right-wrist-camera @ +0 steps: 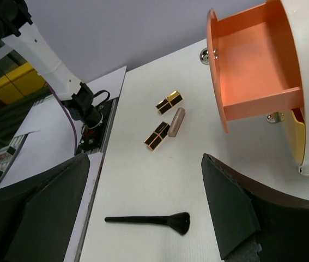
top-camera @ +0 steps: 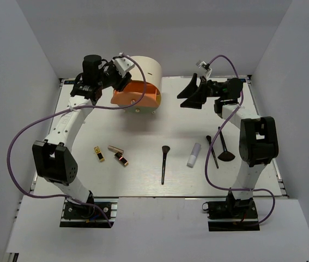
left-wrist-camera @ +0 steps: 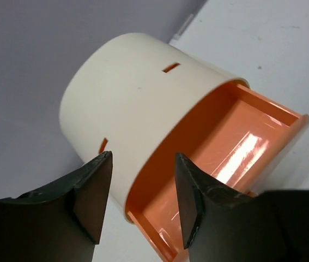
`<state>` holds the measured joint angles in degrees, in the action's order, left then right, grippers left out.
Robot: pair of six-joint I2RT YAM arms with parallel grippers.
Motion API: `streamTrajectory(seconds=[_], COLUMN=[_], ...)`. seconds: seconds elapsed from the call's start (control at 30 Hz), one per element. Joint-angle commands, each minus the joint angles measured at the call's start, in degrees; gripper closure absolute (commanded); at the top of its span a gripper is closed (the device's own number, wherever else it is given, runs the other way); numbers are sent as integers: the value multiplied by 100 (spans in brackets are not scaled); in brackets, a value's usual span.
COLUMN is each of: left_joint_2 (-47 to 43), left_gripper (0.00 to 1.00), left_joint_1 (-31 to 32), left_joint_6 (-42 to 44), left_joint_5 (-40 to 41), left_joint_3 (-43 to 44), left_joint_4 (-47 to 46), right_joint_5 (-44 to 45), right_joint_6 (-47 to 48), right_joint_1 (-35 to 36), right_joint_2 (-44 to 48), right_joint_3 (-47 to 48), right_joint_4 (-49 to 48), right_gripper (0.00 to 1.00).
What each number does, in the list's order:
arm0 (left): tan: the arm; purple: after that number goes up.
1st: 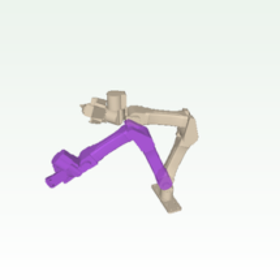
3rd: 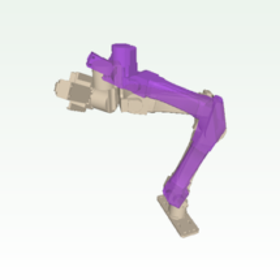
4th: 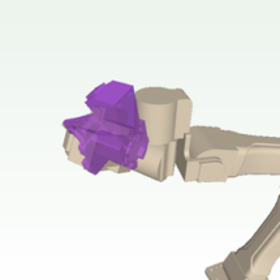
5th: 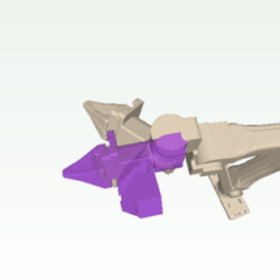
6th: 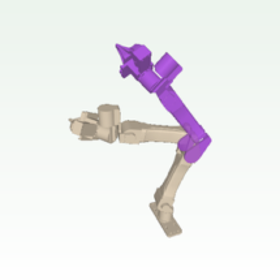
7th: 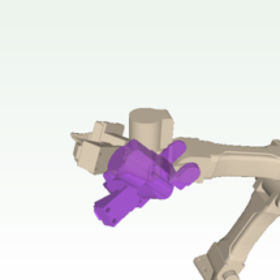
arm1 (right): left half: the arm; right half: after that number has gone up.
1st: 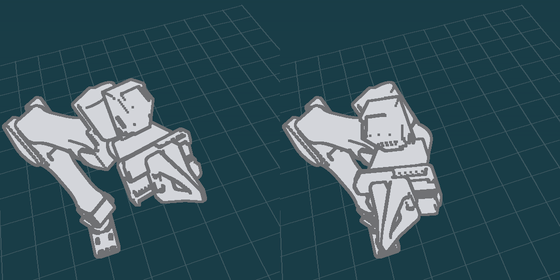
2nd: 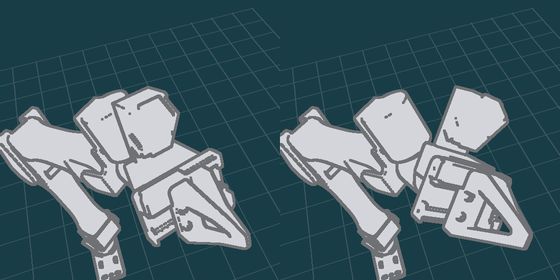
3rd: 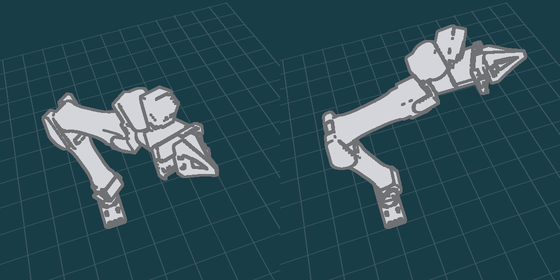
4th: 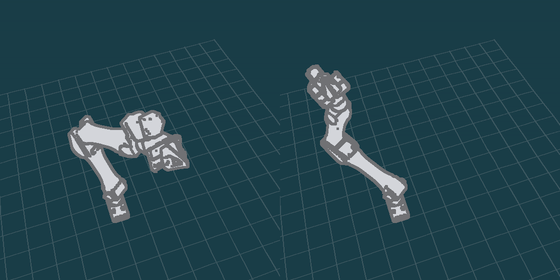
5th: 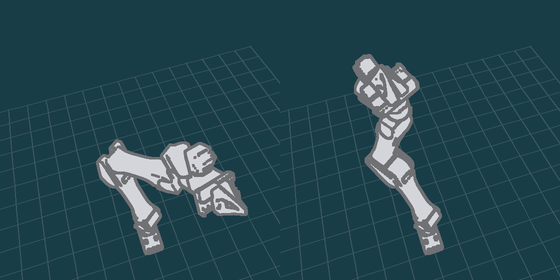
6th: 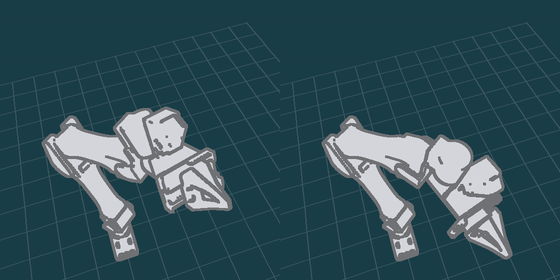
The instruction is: Organize the makeup
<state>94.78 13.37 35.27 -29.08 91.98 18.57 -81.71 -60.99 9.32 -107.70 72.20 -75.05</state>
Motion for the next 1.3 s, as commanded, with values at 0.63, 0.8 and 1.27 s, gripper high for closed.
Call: streamTrajectory(seconds=[0.63, 0.8, 1.27], left_joint_2=[-3703, -4029, -4556], left_gripper=[29, 27, 9], left_joint_1=[17, 17, 17], left_joint_6=[-5117, -5257, -5653], left_joint_5=[1088, 1291, 1414], left_joint_3=[-3554, -3688, -3679], left_joint_4=[-1425, -1462, -855], right_joint_5=[-1173, 308, 4644], right_joint_6=[-2487, -761, 9659], right_joint_1=[-44, -89, 851], right_joint_2=[-401, -164, 46], right_joint_3=[3215, 4336, 4964], right_joint_4=[-3175, -508, 7698], right_gripper=[11, 11, 11])
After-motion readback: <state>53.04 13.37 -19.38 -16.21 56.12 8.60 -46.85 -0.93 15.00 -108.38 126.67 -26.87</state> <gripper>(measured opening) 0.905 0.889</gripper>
